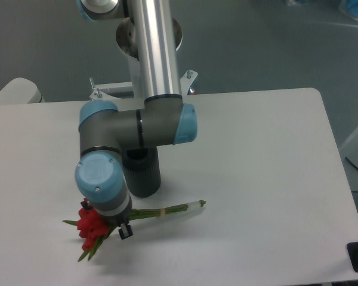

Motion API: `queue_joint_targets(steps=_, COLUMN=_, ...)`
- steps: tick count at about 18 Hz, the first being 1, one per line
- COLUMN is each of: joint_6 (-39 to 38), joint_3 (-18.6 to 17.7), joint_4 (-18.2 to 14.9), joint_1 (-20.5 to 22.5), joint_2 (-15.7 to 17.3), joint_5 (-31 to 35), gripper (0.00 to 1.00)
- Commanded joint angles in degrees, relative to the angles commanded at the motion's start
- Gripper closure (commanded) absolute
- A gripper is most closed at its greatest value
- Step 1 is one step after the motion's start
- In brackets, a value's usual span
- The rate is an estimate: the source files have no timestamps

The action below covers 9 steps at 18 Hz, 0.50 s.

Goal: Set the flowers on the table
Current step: 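Lower the tulips onto the table surface beside the black vase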

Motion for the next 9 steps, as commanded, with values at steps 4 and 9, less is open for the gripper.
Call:
queue_joint_targets(steps=4, joint_6=-1.5, joint_3=0.0, joint_4=1.1, joint_1=-1.4, joint_2=-1.1, joint_5=-0.1, gripper=0.88)
queue_joint_targets(steps=9, joint_6=-0.6, joint_3=0.0, joint_4=3.5, joint_1=-1.7, joint_2=-1.9, joint_5=-1.3, gripper=0.08)
